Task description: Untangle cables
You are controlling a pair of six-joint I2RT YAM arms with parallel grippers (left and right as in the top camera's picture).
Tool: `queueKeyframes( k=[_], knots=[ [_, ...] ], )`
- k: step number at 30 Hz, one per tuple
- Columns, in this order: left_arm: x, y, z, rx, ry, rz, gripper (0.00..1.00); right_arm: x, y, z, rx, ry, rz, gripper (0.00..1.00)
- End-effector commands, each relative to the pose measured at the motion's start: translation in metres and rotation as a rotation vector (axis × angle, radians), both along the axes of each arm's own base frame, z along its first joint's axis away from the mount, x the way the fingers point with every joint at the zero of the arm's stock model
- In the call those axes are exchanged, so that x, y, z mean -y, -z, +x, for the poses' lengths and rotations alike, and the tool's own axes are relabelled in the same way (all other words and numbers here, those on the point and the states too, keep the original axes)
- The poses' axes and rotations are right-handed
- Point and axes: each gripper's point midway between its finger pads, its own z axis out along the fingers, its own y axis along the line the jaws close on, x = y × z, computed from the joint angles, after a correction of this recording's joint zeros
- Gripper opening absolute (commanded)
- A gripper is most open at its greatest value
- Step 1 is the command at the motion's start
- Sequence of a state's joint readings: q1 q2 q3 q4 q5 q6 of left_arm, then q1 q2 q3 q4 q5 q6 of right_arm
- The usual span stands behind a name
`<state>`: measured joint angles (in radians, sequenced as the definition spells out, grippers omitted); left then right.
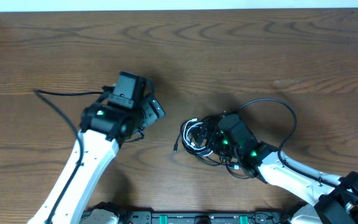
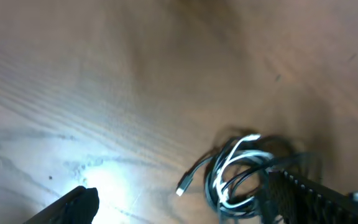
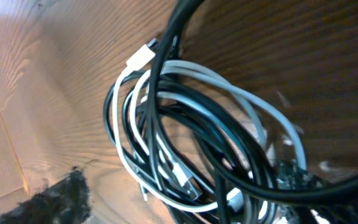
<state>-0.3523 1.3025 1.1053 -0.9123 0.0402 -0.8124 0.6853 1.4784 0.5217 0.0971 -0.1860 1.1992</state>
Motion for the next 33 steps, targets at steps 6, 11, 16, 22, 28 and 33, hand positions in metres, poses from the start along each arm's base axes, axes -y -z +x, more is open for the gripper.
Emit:
queueKeyframes(
  k=[6,11,16,22,28,33],
  knots=[
    [0.016,0.034,-0.002,-0.114,0.015,0.001,0.90,0.023,0.040,-0.018,-0.096,0.065,-0.115,0.75],
    [0.016,0.036,-0.001,-0.116,0.015,0.003,0.90,0.024,0.061,-0.026,-0.173,0.175,-0.137,0.94],
    [0.016,0.036,-0.001,-0.115,0.015,0.003,0.90,0.012,0.079,-0.031,-0.255,0.183,-0.098,0.88],
    [0.016,0.036,-0.001,-0.115,0.015,0.003,0.90,0.005,0.081,-0.029,-0.264,0.163,-0.093,0.52],
    [0.016,0.036,-0.001,-0.115,0.015,0.004,0.90,-0.013,0.068,-0.020,-0.151,0.018,-0.049,0.04],
    [0.016,0.036,-0.001,-0.115,0.015,0.004,0.90,-0.022,0.061,-0.017,-0.099,-0.054,-0.022,0.01]
  ],
)
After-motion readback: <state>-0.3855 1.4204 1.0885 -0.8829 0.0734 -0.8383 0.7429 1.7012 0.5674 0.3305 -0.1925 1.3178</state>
